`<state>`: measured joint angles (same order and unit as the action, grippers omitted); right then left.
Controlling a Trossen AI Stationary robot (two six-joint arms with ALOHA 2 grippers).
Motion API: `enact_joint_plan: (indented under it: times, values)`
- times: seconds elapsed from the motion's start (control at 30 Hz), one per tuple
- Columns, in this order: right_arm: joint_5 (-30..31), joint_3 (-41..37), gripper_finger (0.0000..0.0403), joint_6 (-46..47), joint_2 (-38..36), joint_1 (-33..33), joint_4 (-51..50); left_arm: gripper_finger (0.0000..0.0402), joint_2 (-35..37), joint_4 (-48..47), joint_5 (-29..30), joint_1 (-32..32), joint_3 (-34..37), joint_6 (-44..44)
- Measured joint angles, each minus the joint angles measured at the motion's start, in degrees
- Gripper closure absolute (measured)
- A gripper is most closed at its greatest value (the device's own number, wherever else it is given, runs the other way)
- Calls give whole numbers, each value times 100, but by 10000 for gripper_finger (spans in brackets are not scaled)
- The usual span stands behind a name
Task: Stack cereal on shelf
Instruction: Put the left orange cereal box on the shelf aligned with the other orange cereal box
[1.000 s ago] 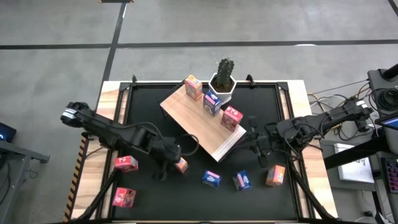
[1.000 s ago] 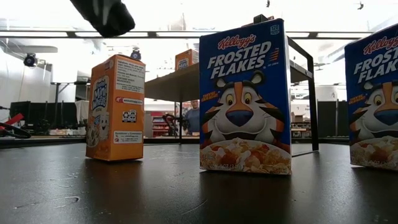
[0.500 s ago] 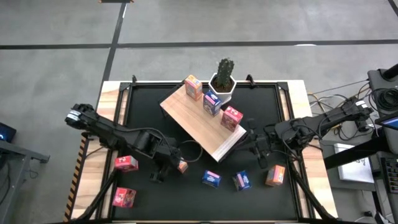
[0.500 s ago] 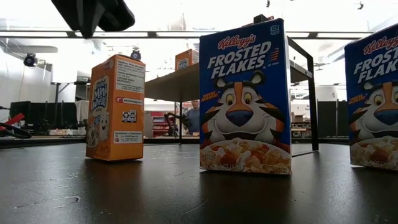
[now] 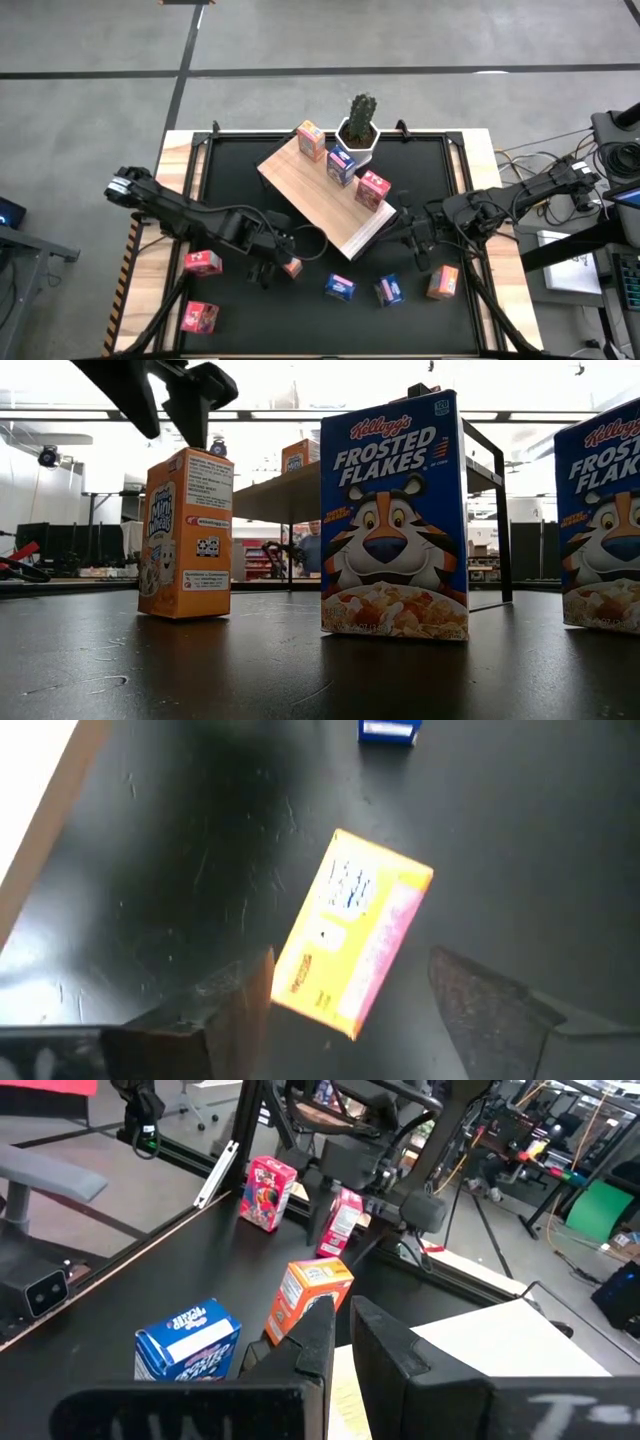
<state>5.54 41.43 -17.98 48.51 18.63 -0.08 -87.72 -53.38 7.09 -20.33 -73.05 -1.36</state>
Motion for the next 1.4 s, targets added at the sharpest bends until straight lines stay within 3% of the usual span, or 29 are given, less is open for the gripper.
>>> enact_joint_plan:
  times: [0.37,0.77,0.93,1.13,1.4]
  values:
    - [0,0,374,0,0,0,40,158,0,839,-179,107,724,455]
    - [0,0,374,48,0,-2,44,245,9,818,-223,105,631,440]
    - [0,0,374,99,0,-2,44,256,41,190,-364,105,70,552]
    - [0,0,374,151,0,-2,44,257,55,-757,-338,197,-981,1569]
    - [2,0,374,149,2,-2,44,257,66,-1544,-330,1044,-2163,2936]
